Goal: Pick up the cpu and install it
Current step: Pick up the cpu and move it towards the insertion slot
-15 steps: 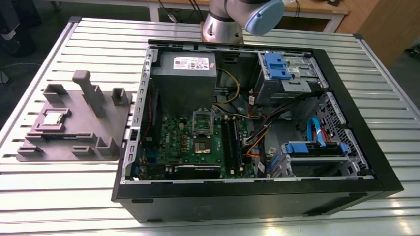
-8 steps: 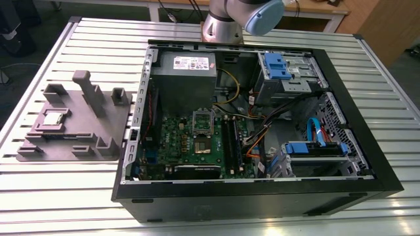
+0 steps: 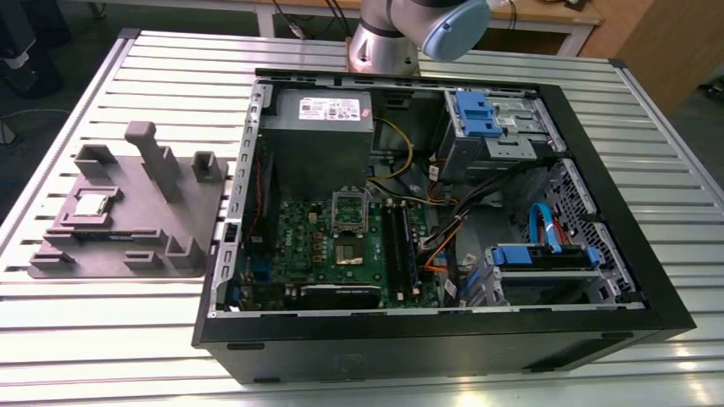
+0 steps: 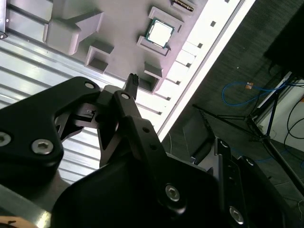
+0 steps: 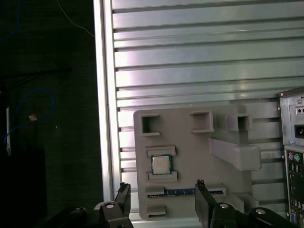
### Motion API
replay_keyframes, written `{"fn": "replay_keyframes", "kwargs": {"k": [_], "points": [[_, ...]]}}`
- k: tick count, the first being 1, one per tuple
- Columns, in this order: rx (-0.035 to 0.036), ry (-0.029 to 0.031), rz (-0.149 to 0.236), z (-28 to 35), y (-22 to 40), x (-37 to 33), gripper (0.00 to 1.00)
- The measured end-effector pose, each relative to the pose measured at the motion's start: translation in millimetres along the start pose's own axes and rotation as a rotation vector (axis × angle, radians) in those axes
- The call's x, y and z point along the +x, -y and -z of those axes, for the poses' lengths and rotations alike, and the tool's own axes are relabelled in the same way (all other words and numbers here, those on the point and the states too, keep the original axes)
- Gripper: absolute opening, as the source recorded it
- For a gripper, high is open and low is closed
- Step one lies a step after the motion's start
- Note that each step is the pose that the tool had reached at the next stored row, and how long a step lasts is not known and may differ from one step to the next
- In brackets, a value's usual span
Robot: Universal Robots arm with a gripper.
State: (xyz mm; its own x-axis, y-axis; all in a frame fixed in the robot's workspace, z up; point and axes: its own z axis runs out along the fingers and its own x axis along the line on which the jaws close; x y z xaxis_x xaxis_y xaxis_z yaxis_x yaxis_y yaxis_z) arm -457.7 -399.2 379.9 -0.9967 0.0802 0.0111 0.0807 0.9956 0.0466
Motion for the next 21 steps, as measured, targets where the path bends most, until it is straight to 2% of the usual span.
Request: {"fn": "replay_keyframes", "kwargs": {"k": [5, 10, 21], "points": [[0.0000, 0.0000, 0.003, -0.4, 0.0, 0.0, 0.65], [0.0002, -0.0009, 0.022, -1.3, 0.4, 0.0, 0.65], [0.0003, -0.0010, 0.023, -1.3, 0.4, 0.0, 0.65]]}}
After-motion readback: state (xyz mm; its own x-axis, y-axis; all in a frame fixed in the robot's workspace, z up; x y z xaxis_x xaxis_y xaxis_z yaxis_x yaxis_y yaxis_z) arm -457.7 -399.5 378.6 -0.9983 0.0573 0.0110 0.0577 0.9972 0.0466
